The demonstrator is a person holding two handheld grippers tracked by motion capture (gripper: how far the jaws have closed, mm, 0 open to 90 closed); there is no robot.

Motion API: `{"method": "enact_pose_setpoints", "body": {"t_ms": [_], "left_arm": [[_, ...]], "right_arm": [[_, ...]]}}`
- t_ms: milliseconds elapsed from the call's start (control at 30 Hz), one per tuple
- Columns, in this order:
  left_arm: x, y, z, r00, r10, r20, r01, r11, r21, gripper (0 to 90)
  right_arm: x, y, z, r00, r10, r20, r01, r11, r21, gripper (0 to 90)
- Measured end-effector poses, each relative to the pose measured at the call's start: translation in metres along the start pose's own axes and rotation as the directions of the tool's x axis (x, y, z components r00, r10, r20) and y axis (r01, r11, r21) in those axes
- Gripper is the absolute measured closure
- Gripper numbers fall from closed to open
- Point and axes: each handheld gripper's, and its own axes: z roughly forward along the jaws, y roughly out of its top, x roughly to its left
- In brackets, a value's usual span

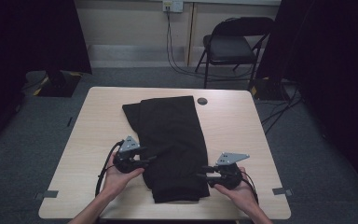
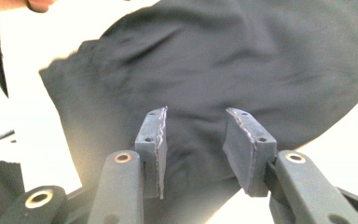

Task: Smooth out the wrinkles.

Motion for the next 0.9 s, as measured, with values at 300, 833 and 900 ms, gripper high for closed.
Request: {"method": "enact_pose_setpoints", "body": {"t_ms": [300, 833, 900], "left_arm": [[-0.027, -0.02, 0.021, 0.9887, 0.095, 0.117, -0.116, 0.9748, 0.191, 40.3], [0.006, -0.001, 0.008, 0.9983, -0.044, 0.038, 0.042, 0.997, 0.064, 46.7], [0.009, 0.002, 0.014, 0.9985, -0.044, 0.032, 0.041, 0.9966, 0.071, 47.7]], "right_arm": [[-0.01, 0.008, 0.04, 0.9985, -0.034, 0.043, 0.032, 0.998, 0.063, 47.8], [0.038, -0.028, 0.019, 0.9927, -0.102, -0.065, 0.113, 0.974, 0.197, 44.6], [0.033, -0.019, 0.016, 0.9955, -0.082, -0.048, 0.088, 0.987, 0.134, 44.4]]}}
